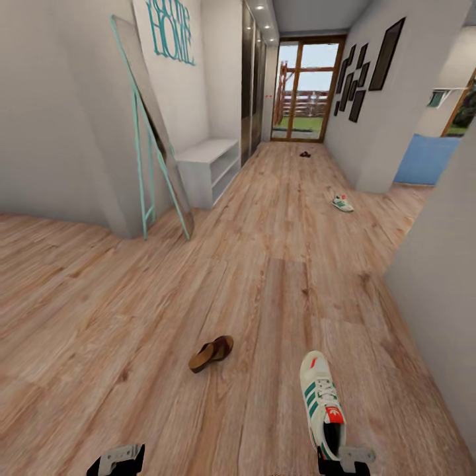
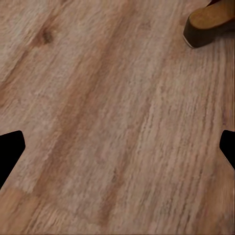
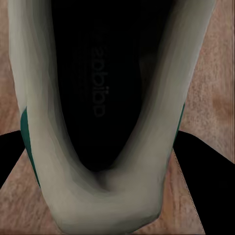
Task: Pick up the two gym shoes and the two sandals from the corridor floor and place them onto the hallstand (shoe rack) in the corridor, making sure they are on the rack and not on the floor. Arrange them so the two gym shoes are next to each other and the two sandals are next to each other.
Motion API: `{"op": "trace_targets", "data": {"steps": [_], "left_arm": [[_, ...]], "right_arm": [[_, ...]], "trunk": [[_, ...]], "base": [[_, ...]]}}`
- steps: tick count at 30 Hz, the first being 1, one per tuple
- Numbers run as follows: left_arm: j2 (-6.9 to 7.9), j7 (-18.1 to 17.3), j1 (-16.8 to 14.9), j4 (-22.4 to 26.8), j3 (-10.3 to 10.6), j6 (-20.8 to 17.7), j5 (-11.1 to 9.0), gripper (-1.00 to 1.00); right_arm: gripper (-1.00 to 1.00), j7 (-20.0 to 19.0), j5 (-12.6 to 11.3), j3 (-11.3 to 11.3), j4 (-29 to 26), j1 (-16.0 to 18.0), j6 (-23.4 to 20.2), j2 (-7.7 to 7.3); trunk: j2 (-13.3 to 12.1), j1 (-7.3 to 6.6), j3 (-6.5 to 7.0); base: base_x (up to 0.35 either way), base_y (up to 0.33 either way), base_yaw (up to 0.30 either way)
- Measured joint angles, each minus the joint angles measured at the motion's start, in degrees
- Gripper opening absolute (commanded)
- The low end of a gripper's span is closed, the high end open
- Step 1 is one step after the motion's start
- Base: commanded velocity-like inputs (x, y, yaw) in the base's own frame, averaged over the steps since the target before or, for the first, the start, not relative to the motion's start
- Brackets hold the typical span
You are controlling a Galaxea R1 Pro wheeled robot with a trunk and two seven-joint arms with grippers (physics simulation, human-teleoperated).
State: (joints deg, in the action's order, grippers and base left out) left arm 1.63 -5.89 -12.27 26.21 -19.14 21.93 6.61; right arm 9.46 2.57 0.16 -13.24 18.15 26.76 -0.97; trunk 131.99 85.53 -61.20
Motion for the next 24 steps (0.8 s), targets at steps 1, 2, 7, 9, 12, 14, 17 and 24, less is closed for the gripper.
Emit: {"op": "trace_targets", "data": {"steps": [1,2,7,9,12,14,17,24], "left_arm": [[0.00,0.0,0.0,0.0,0.0,0.0,0.0,1.00],[0.00,0.0,0.0,0.0,0.0,0.0,0.0,1.00],[0.00,0.0,0.0,0.0,0.0,0.0,0.0,1.00],[0.00,0.0,0.0,0.0,0.0,0.0,0.0,1.00],[0.00,0.0,0.0,0.0,-0.1,0.0,0.0,1.00],[0.00,0.0,0.0,0.0,0.0,0.0,0.0,1.00],[0.00,0.0,0.0,0.0,0.0,0.0,0.0,1.00],[0.00,0.0,0.0,0.0,0.0,0.0,0.0,1.00]], "right_arm": [[-1.00,0.0,0.0,0.0,0.0,0.0,0.0,0.00],[-1.00,0.0,0.0,0.0,0.0,0.0,0.0,0.00],[-1.00,0.0,0.0,0.1,0.0,0.0,0.0,0.00],[-1.00,0.0,0.0,0.1,0.0,0.0,0.0,0.00],[-1.00,0.0,0.0,0.1,0.0,0.0,0.0,0.00],[-1.00,0.0,0.0,0.1,0.0,0.0,0.0,0.00],[-1.00,0.0,-0.1,0.1,-0.1,0.0,0.0,0.00],[-1.00,0.0,-0.1,0.0,-0.1,0.0,0.0,0.00]], "trunk": [[0.0,0.00,0.00],[0.0,0.00,0.00],[0.0,0.00,0.00],[0.0,0.00,0.00],[0.0,0.00,0.00],[0.0,0.00,-0.01],[0.0,0.00,-0.06],[0.0,0.00,-0.35]], "base": [[0.000,0.000,-0.246],[0.000,0.000,-0.246],[0.000,0.000,-0.246],[0.000,0.000,-0.237],[0.000,0.000,-0.238],[0.000,0.000,-0.248],[0.000,0.000,-0.257],[0.000,0.000,-0.252]]}}
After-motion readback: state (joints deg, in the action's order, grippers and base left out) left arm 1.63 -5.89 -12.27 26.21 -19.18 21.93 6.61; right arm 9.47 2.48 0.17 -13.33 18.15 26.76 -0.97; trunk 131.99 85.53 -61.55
